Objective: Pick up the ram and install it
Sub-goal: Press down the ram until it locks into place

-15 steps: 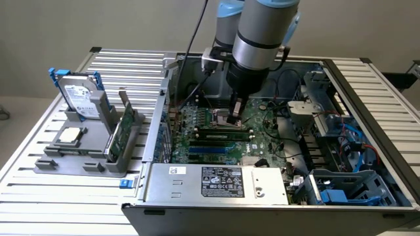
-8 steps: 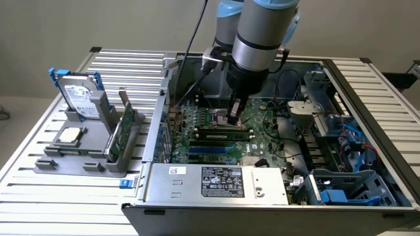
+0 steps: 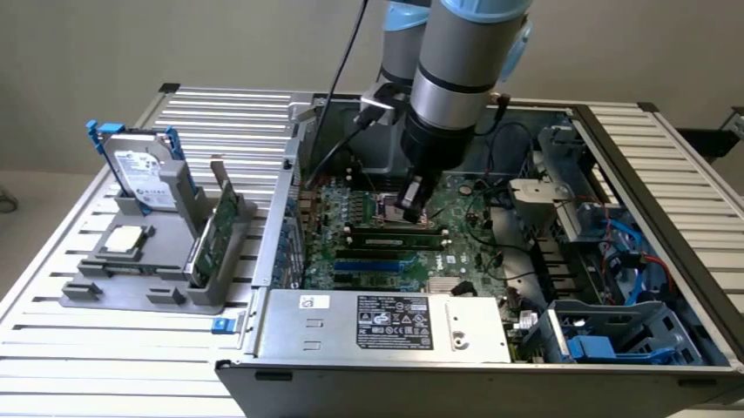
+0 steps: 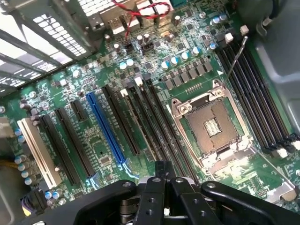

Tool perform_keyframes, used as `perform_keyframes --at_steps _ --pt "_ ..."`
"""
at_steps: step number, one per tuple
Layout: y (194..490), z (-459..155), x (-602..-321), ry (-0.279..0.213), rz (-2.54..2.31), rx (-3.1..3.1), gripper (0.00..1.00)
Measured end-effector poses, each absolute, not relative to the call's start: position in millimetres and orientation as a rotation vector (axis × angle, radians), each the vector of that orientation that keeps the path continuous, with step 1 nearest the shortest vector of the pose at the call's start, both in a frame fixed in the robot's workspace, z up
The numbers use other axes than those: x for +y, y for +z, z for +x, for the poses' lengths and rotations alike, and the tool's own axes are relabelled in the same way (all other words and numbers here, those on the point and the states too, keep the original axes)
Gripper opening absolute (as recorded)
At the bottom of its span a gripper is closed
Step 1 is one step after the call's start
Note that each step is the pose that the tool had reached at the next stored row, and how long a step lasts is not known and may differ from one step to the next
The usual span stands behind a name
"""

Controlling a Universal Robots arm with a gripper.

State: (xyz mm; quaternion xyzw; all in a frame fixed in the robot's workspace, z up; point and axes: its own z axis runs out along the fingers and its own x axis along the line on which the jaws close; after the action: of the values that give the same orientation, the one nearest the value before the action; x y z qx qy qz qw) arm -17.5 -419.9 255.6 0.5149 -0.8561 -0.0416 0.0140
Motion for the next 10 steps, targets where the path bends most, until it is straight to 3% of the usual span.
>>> perform_keyframes --at_steps 10 --pt "251.0 -17.5 -419.9 -0.125 1.387 -2.789 0.11"
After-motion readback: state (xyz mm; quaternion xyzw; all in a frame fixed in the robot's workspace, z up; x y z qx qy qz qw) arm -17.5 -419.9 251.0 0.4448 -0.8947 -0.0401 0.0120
